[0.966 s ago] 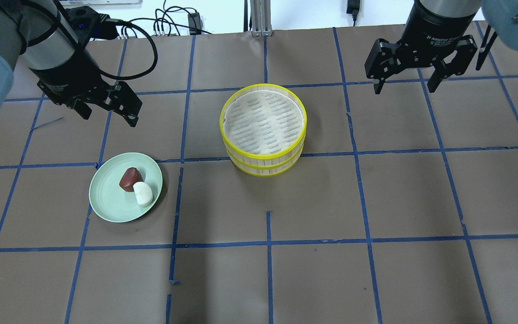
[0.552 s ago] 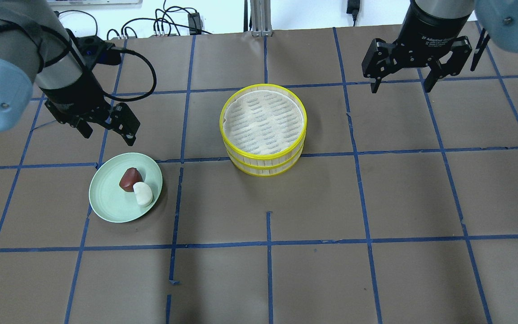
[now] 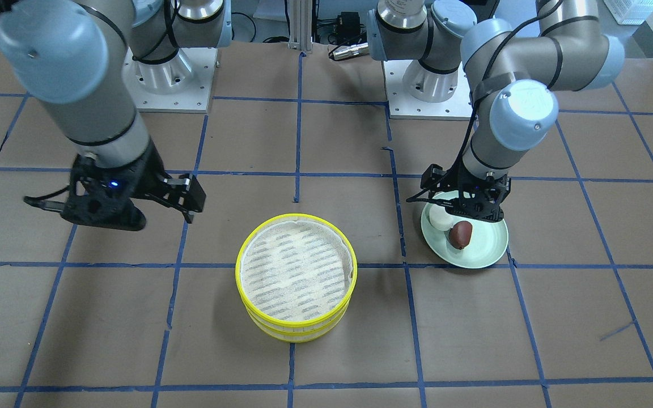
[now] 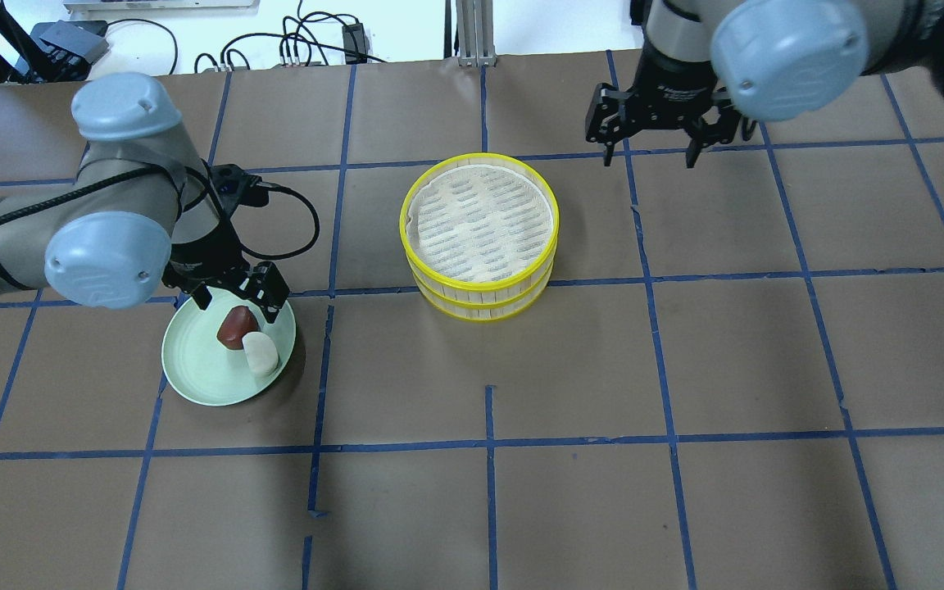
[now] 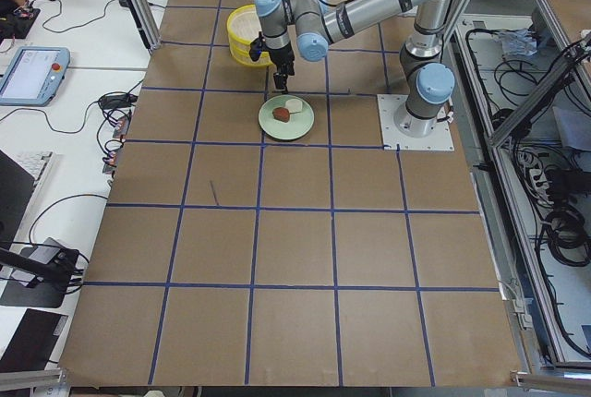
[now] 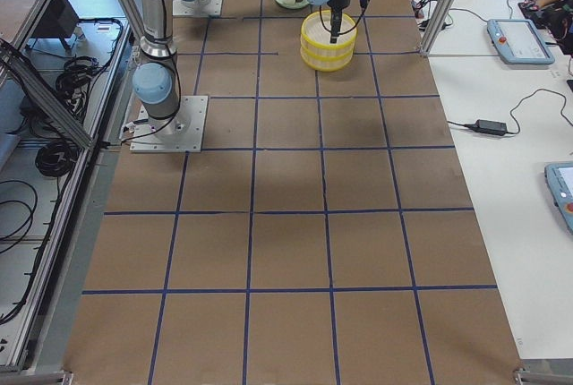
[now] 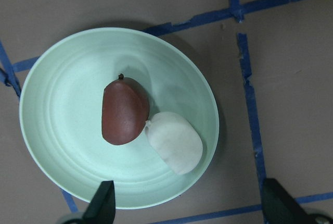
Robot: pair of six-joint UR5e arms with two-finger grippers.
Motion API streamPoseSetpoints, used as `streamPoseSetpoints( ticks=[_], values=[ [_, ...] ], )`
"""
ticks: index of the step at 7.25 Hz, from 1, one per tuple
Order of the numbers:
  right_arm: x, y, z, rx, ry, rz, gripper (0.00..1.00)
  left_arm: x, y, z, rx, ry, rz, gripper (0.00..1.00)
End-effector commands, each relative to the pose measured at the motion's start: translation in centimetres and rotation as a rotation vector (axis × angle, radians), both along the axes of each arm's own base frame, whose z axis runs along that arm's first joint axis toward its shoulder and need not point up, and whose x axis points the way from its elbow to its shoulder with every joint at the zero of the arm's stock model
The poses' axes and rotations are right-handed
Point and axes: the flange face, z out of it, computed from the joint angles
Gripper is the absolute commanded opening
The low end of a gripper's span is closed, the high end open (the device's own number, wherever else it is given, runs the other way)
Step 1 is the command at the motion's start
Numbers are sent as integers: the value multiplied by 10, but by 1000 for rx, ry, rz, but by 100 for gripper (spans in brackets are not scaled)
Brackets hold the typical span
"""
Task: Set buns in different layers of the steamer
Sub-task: 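Reach left gripper to the white bun while right gripper grasps top steamer tier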
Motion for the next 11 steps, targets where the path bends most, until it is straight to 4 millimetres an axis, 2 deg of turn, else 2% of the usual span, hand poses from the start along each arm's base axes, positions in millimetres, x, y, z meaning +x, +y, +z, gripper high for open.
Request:
streamPoseSetpoints(
  ticks=[1,2,3,4,5,6,7,8,9,10,11],
  values=[
    [12,-11,-56,39,1,-8,100,1,1,-37,69,-5,5,99],
    [15,-13,-58,11,-5,-20,100,3,0,-48,69,-19,8,95],
    [19,-19,-64,-13,-11,-17,100,3,-2,-48,58,-21,8,94],
    [29,-20,-70,-27,-15,-5,99,3,-2,-52,64,-20,8,85],
    [40,-23,-78,-51,-21,-31,99,3,-3,-56,72,-21,9,52],
    [51,-21,-90,-36,-19,-51,99,3,-4,-54,63,-32,45,14],
    [61,-17,-102,-17,-14,-34,97,4,-8,-48,44,-35,53,2],
    [61,-16,-105,-9,-12,-36,63,4,-9,-43,24,-38,52,1],
    [60,-14,-105,1,-10,-37,33,5,-13,-35,-11,-44,44,1],
    [60,-10,-106,7,-8,-41,10,8,-19,-9,-71,-91,34,1],
    [58,-7,-110,18,-4,-36,3,8,-27,26,-119,-94,36,1]
  ],
)
